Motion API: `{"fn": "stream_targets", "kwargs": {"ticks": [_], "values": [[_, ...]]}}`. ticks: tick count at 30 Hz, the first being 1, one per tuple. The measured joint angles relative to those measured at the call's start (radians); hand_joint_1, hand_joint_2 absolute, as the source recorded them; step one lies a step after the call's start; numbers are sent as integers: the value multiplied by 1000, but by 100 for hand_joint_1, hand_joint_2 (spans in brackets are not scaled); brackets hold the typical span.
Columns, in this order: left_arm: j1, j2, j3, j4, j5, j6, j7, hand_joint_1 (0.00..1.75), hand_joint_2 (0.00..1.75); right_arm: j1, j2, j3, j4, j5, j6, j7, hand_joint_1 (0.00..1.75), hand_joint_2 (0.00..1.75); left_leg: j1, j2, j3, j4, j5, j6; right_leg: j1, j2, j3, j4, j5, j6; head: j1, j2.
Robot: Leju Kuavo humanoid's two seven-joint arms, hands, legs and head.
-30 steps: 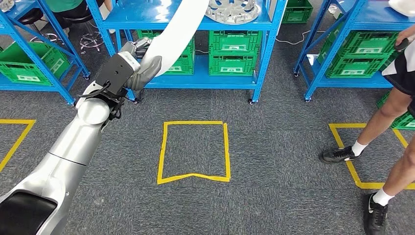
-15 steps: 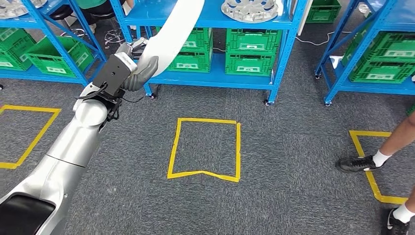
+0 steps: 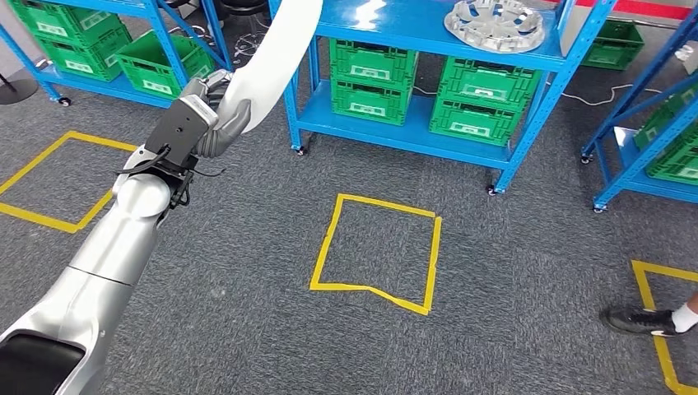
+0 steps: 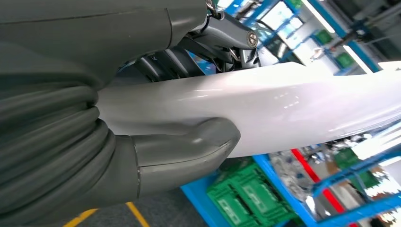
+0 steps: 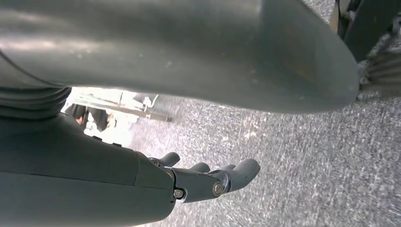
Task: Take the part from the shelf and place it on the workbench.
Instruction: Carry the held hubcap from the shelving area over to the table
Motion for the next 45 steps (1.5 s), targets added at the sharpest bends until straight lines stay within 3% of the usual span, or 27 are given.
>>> {"fn": "stream_targets", "kwargs": {"ticks": [1, 4, 6, 8, 9, 11, 13, 15, 16, 18, 19, 20, 22, 24, 26, 28, 29, 30, 31, 33, 35, 37, 39, 40, 42, 43, 45], "values": [[5, 0, 0, 0, -3, 2, 3, 175, 175, 0, -1, 0, 0, 1, 0, 0, 0, 0, -2, -12, -3, 4, 1, 0, 3, 3, 7, -11, 15, -4, 0, 0], [9, 0, 2, -6, -7, 6, 7, 175, 175, -1, -1, 0, 0, 2, 2, 0, 0, 0, -3, -48, -14, 20, -1, -5, 7, 44, 100, -192, 92, -19, 0, 0], [8, -2, 5, -9, -9, 8, 8, 175, 175, -2, -2, 0, 0, -1, 2, -3, 0, 0, -3, -67, -21, 24, 1, -16, 8, 66, 132, -254, 101, -25, 0, 0], [8, -4, 7, -9, -13, 10, 9, 175, 175, -3, -2, 0, 0, -5, 2, -4, 0, 0, -1, -84, -26, 20, 8, -29, 9, 50, 135, -260, 103, -33, 0, 0], [7, -4, 8, -10, -15, 11, 9, 175, 175, -3, -1, 0, 0, -7, 1, -3, 0, 0, -2, -76, -28, 21, 7, -35, 8, 39, 139, -264, 107, -39, 0, 0], [2, -6, 10, -9, -19, 15, 10, 175, 175, -2, 0, 0, 0, -13, 1, -3, 0, 0, -5, -28, -50, 62, -22, -44, 2, 17, 146, -275, 114, -52, -8, 0], [-2, -12, 11, -6, -20, 19, 10, 175, 175, 0, -1, 0, 0, -16, 1, -3, 0, 0, 0, 20, -104, 181, -84, -55, 2, -6, 146, -278, 115, -57, -16, 0], [1, -17, 11, -1, -23, 21, 10, 175, 175, 2, 0, 0, 0, -18, 0, -3, 0, 0, 8, 32, -151, 285, -119, -65, 1, -29, 145, -278, 114, -57, -17, 0], [2, -18, 11, 3, -24, 22, 10, 175, 175, 2, 0, 0, 0, -20, -1, -3, 0, 0, 12, 35, -151, 287, -110, -68, 1, -40, 145, -277, 114, -57, -17, 0], [-1, -18, 11, 8, -25, 24, 9, 175, 175, 1, 2, -1, 0, -22, -1, -3, 0, 0, 15, 52, -91, 181, -51, -68, 0, -61, 147, -276, 111, -53, -17, 0], [-4, -19, 11, 10, -25, 25, 6, 175, 175, 1, 3, -1, 0, -23, -2, -3, 0, 0, 11, 75, -52, 109, -28, -65, 1, -71, 148, -274, 109, -49, -17, 0], [-7, -22, 11, 11, -25, 27, 4, 175, 175, 1, 4, -1, 0, -24, -2, -3, 0, 0, 8, 93, -21, 52, -11, -59, 3, -80, 150, -274, 107, -43, -16, 0], [-12, -26, 13, 15, -26, 29, 0, 175, 175, 0, 4, -2, 0, -25, -4, -4, 0, 0, 0, 105, -2, 9, -7, -46, 8, -98, 153, -274, 105, -32, -13, 0], [-14, -28, 15, 19, -27, 32, -1, 175, 175, -1, 4, -2, 0, -25, -5, -2, 0, 0, 1, 80, -4, 5, 0, -32, 7, -110, 157, -276, 103, -19, -12, 0], [-19, -29, 19, 23, -27, 36, -3, 175, 175, -1, 4, -2, 0, -25, -4, -1, 0, 0, 6, 59, -3, -3, 8, -19, 2, -73, 143, -241, 75, -9, -10, 0], [-21, -33, 24, 24, -30, 40, -5, 175, 175, 1, 5, -3, 0, -23, -3, -1, 0, 0, 8, 37, -5, -5, 13, -11, 1, -17, 90, -127, 16, -5, -5, 0], [-18, -35, 25, 25, -32, 41, -5, 175, 175, 2, 5, -3, 0, -22, -2, -2, 0, 0, 8, 25, -7, -4, 14, -9, 2, -5, 56, -60, -10, -5, -3, 0], [-13, -36, 27, 25, -35, 41, -5, 175, 175, 4, 5, -3, 0, -21, -2, -1, 0, 0, 7, 12, -9, -3, 14, -8, 3, 1, 30, -11, -21, -5, -2, 0], [-7, -36, 29, 25, -37, 41, -5, 175, 175, 5, 5, -3, 0, -19, -2, -1, 0, 0, 7, -1, -10, 0, 14, -8, 3, 3, 20, 2, -13, -6, -2, 0], [-1, -33, 33, 24, -39, 41, -5, 175, 175, 6, 5, -3, 0, -18, -1, 0, 0, 0, 8, -27, -12, 8, 12, -12, 1, 12, 56, -84, 50, -7, -2, 0], [-1, -32, 36, 23, -40, 41, -4, 175, 175, 6, 5, -3, 0, -17, -1, -2, 0, 0, 8, -51, -19, 20, 8, -22, -6, 51, 112, -203, 94, -10, -2, 0], [-1, -30, 39, 20, -41, 40, -4, 175, 175, 5, 6, -3, 0, -17, -1, -7, 0, 0, 8, -72, -29, 25, 10, -37, -7, 70, 131, -244, 96, -18, -2, 0], [-1, -23, 42, 20, -40, 39, -4, 175, 175, 4, 8, -3, 0, -17, -1, -11, 0, 0, 11, -89, -36, 20, 17, -52, -5, 49, 132, -248, 101, -33, -1, 0], [-1, -19, 43, 20, -40, 39, -4, 175, 175, 4, 10, -3, 0, -17, -1, -10, 0, 0, 10, -79, -41, 23, 15, -58, -5, 39, 133, -252, 105, -41, -3, 0], [-4, -13, 46, 21, -39, 39, -5, 175, 175, 4, 12, -3, 0, -16, -1, -10, 0, 0, 8, -28, -71, 83, -20, -66, -6, 18, 136, -260, 110, -54, -10, 0], [-5, -12, 47, 23, -39, 39, -5, 175, 175, 5, 11, -3, 0, -15, -1, -10, 0, 0, 7, 2, -98, 143, -51, -69, -4, 7, 137, -261, 110, -59, -15, 0], [-1, -9, 48, 26, -38, 39, -5, 175, 175, 8, 11, -3, 0, -12, -1, -10, 0, 0, 9, 26, -153, 263, -100, -75, -1, -17, 137, -261, 108, -63, -17, 0]]}}
